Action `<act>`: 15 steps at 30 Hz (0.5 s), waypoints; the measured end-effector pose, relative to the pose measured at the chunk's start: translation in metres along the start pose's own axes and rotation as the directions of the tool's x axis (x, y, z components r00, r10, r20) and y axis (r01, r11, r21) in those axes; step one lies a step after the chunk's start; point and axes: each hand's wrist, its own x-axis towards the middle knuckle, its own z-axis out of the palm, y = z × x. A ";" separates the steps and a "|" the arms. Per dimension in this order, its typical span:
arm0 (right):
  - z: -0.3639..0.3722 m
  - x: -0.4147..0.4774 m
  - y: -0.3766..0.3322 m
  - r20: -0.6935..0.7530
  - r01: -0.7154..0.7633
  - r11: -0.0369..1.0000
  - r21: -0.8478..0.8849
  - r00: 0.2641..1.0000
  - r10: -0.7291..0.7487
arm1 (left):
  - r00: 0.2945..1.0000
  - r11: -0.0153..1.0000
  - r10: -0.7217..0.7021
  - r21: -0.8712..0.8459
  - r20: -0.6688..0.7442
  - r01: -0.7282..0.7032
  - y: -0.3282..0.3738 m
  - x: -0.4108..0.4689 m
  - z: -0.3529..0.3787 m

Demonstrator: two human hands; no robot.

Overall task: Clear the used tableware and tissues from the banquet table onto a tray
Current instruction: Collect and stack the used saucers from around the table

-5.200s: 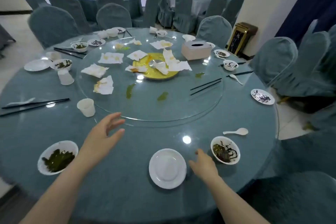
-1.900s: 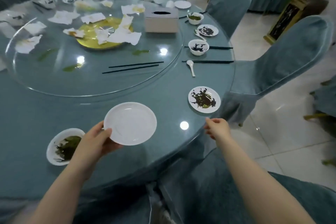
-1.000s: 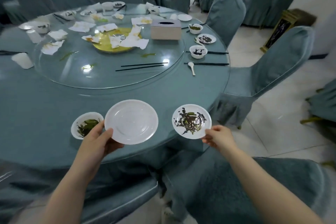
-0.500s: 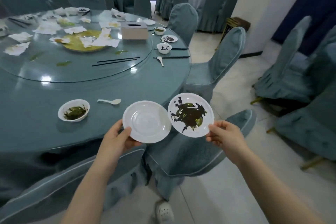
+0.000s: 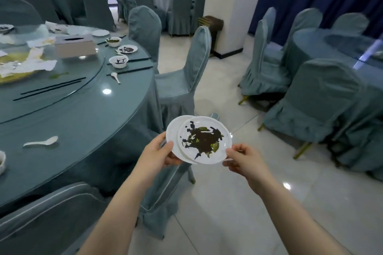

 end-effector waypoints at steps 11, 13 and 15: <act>-0.163 0.105 -0.009 -0.090 0.032 0.980 0.196 0.996 -0.015 | 0.992 0.999 -0.028 0.037 0.122 0.023 -0.005 0.108 0.193; -0.184 0.123 -0.008 -0.089 0.031 0.982 0.187 0.996 -0.014 | 0.989 0.998 -0.057 0.025 0.136 0.054 -0.006 0.124 0.215; -0.201 0.143 -0.008 -0.073 0.024 0.985 0.170 0.997 -0.012 | 0.986 0.996 -0.085 -0.003 0.143 0.086 -0.005 0.143 0.233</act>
